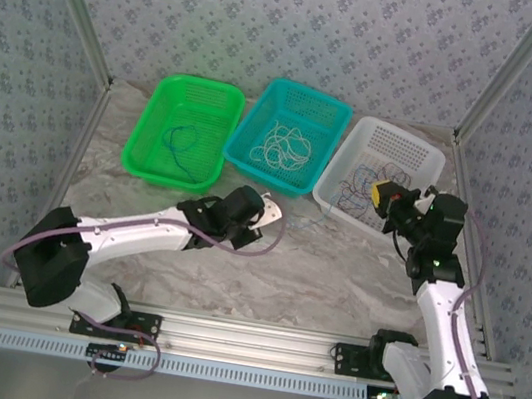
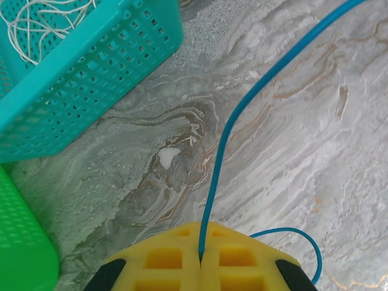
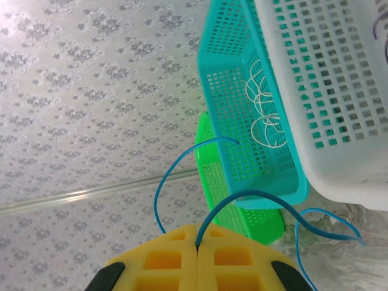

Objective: Untangle the cables

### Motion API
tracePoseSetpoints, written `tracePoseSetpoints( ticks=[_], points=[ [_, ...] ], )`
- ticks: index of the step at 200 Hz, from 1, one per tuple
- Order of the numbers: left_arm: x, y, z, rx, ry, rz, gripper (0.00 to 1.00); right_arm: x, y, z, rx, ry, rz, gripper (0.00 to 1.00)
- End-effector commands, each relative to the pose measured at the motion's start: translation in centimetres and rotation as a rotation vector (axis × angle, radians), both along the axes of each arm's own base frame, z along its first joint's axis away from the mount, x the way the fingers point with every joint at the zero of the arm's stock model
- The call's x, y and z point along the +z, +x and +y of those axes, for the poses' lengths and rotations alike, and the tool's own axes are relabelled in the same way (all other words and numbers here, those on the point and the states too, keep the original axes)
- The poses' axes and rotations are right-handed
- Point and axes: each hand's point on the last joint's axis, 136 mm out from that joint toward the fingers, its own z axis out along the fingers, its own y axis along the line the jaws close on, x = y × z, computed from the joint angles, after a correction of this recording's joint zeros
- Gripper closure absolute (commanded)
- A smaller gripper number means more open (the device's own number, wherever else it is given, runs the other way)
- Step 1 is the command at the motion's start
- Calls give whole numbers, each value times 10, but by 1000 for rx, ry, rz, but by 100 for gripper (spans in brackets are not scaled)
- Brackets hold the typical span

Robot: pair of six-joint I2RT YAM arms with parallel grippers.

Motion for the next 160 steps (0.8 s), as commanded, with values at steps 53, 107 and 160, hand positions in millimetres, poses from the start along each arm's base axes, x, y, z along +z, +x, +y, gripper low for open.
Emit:
tracePoseSetpoints(
  ticks=[53, 107, 160],
  points=[
    [48, 14, 19, 71, -2, -192, 100, 35, 0, 4, 20, 39, -91, 98],
    [156, 54, 65, 234, -88, -332, 100, 55, 9, 27, 122, -77, -147, 65],
    [221, 103, 120, 393, -91, -375, 100, 67, 20, 66, 282, -220, -211, 26]
  ],
)
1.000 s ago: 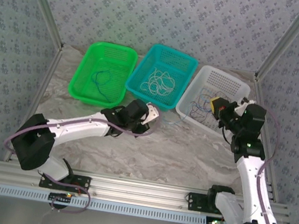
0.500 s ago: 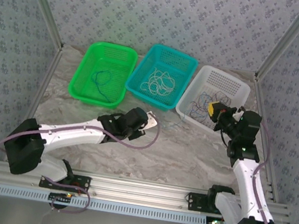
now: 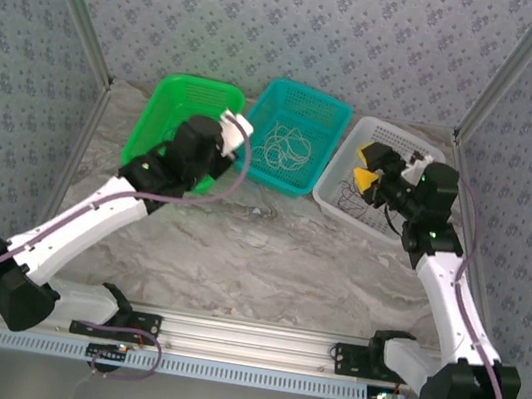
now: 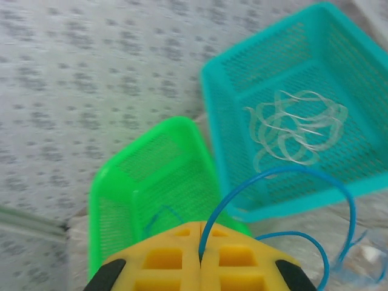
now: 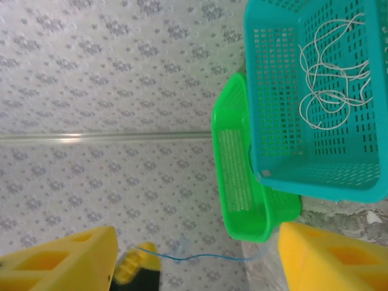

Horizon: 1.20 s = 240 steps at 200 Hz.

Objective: Untangle the cables

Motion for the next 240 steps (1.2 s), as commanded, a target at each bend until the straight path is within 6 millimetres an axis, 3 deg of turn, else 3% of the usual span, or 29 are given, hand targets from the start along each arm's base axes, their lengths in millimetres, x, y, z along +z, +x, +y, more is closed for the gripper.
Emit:
tracePoseSetpoints(
  ticks=[1, 33, 89, 130, 173, 206, 240],
  points=[
    [10, 13, 23, 56, 47, 31, 100, 17, -6, 11, 62, -108, -82, 26],
    [24, 33, 38, 86, 35, 45, 100, 9, -18, 8, 81, -240, -84, 23],
    [59, 62, 66, 146, 2, -11, 100, -11, -38, 4, 107, -307, -54, 22],
    [57, 93, 97, 216, -8, 19, 100, -23, -48, -4, 89, -343, -38, 20],
    [39, 119, 125, 296, -8, 69, 100, -33, -58, -15, 75, -420, -15, 19],
    [7, 134, 149, 367, -31, 142, 100, -40, -61, -22, 63, -464, -1, 20],
    [-28, 143, 155, 384, -66, 213, 100, -48, -65, -27, 71, -527, 10, 19]
  ],
)
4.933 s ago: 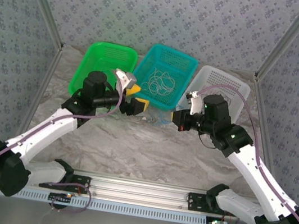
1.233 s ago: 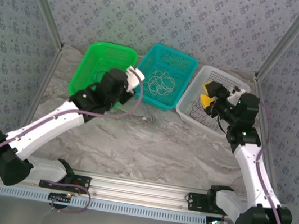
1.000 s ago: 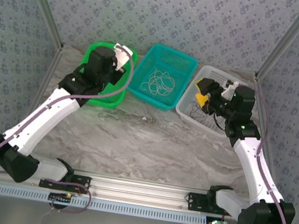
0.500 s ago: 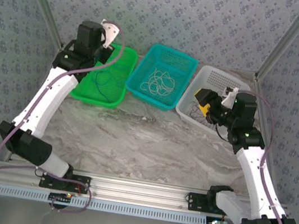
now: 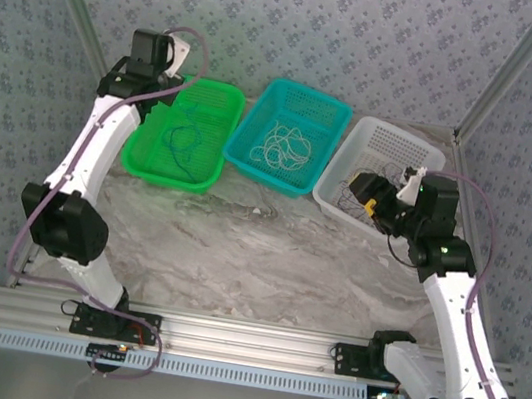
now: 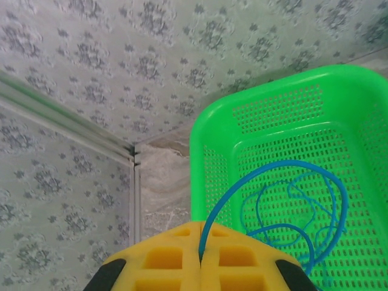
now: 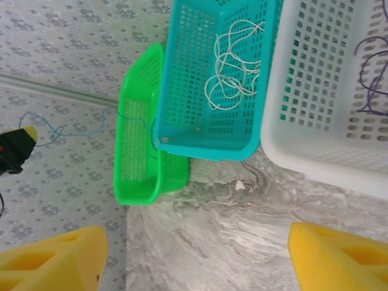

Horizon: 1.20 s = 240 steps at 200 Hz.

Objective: Untangle the cables

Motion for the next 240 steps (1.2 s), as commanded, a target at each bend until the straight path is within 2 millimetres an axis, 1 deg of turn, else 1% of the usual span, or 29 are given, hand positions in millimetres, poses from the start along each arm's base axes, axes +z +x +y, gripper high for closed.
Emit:
tracePoseSetpoints(
  ticks=[1, 24, 50, 58, 70, 82, 90, 92, 99, 113, 127, 130, 156, 194, 204, 229, 240],
  points=[
    [-18, 3, 0, 9, -60, 35, 100, -10, -7, -8, 0, -79, 7, 19],
    [-40, 4, 3, 27, -70, 91, 97, -15, -7, -12, -5, -119, 5, 17],
    [-64, 6, 7, 53, -95, 148, 93, -15, -8, -14, -3, -142, 3, 17],
    [-70, 7, 6, 55, -103, 164, 90, -15, -9, -15, -4, -152, 4, 17],
    [-77, 7, 6, 61, -111, 184, 83, -18, -10, -16, 2, -163, 8, 17],
    [-80, 7, 5, 69, -125, 193, 72, -17, -10, -17, 3, -173, 3, 16],
    [-80, 5, 5, 72, -135, 191, 62, -17, -9, -18, 1, -182, -4, 16],
    [-80, 5, 4, 72, -139, 190, 60, -19, -11, -19, 0, -184, 9, 16],
    [-78, 4, 4, 74, -145, 181, 48, -22, -12, -20, 1, -192, 22, 16],
    [-74, 1, 5, 78, -145, 164, 27, -21, -12, -23, -10, -195, 25, 16],
    [-70, -2, 8, 94, -140, 152, 3, -22, -11, -26, -5, -216, 21, 15],
    [-68, -3, 10, 99, -137, 149, 1, -21, -11, -27, -5, -220, 18, 15],
    [-59, -8, 13, 116, -137, 127, 1, -22, -10, -31, -13, -222, 24, 15],
    [-39, -20, 5, 89, -215, 62, 1, -21, -10, -41, -25, -255, 19, 14],
    [-38, -22, 3, 75, -225, 55, 0, -20, -10, -45, -29, -281, 9, 14],
    [-47, -28, 4, 65, -264, 91, 1, -15, -10, -50, -19, -341, -32, 13],
    [-46, -32, 3, 63, -288, 81, 1, -14, -10, -53, -17, -378, -54, 12]
  ],
)
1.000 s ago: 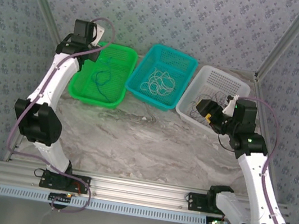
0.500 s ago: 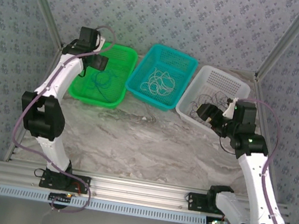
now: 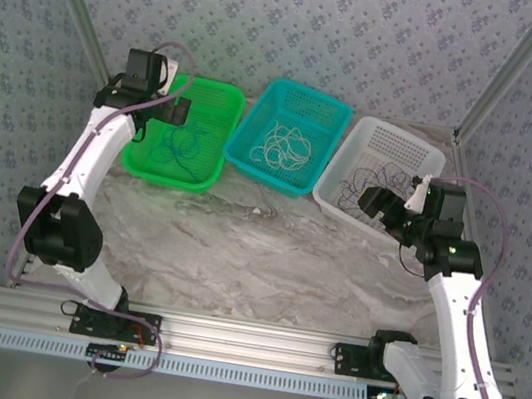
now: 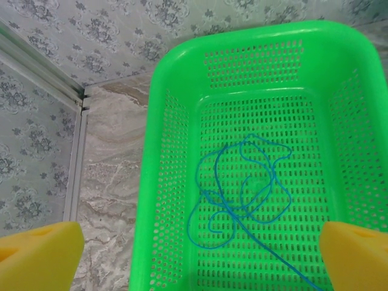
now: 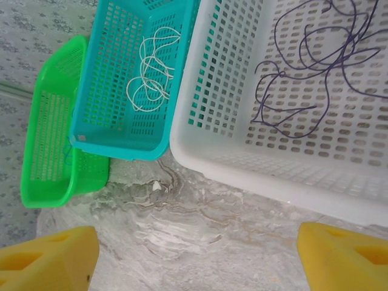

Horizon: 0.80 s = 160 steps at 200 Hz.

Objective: Untangle the cables

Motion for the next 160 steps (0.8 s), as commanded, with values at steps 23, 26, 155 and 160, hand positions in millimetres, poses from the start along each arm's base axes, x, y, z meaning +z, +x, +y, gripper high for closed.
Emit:
tracePoseSetpoints(
  ticks=[23, 26, 155, 160],
  points=[
    [13, -21, -11, -32, -152, -84, 1, 14, -2, -21, -3, -197, -104, 11],
    [14, -23, -11, -33, -160, -93, 1, 15, -2, -23, -8, -208, -111, 11],
    [-35, -47, -17, -54, -241, -220, 0, -51, 57, -57, -117, -662, -444, 12],
    [-41, -45, -19, -71, -232, -220, 0, -60, 61, -57, -104, -680, -444, 13]
  ],
)
